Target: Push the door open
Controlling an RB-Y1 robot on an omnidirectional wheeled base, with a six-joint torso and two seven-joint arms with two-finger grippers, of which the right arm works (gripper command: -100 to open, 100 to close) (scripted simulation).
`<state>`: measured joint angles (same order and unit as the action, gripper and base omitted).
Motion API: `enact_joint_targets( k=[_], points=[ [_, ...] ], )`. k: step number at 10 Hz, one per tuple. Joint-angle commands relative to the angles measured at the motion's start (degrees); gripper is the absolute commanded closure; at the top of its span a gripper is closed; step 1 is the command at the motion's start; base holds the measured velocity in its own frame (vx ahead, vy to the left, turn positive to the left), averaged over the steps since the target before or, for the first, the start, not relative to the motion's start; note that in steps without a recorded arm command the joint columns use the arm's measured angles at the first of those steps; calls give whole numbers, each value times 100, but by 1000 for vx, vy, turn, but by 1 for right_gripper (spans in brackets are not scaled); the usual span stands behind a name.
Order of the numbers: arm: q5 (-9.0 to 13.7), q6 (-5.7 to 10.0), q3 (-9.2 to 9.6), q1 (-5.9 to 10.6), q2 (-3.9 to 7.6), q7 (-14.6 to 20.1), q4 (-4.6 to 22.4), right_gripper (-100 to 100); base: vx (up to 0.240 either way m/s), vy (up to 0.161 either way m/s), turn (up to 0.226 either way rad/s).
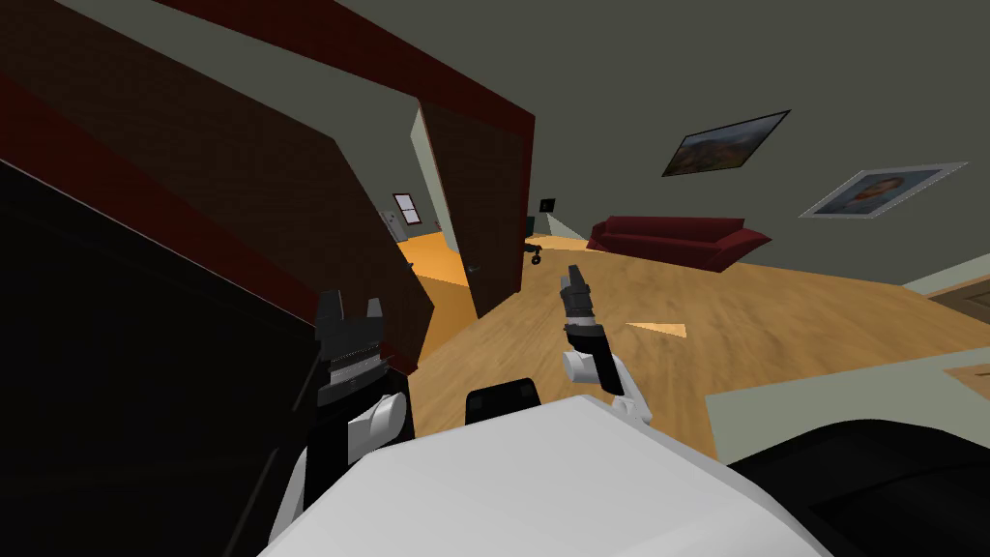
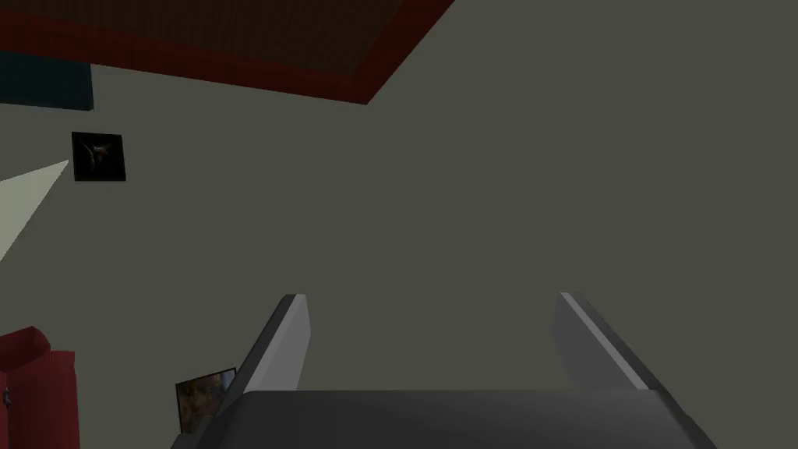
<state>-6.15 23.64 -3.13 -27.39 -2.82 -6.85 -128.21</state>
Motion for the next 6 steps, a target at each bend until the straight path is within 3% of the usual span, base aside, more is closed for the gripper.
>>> enact_joint_targets(
  k=[1, 4, 6],
  points=[
    [14, 51, 127, 73, 70, 32, 206, -100, 130, 13, -48],
    [34, 128, 319, 185, 163, 81, 519, -100, 209, 16, -34],
    [50, 187, 466, 270, 227, 119, 759, -100, 128, -4, -28]
  ],
)
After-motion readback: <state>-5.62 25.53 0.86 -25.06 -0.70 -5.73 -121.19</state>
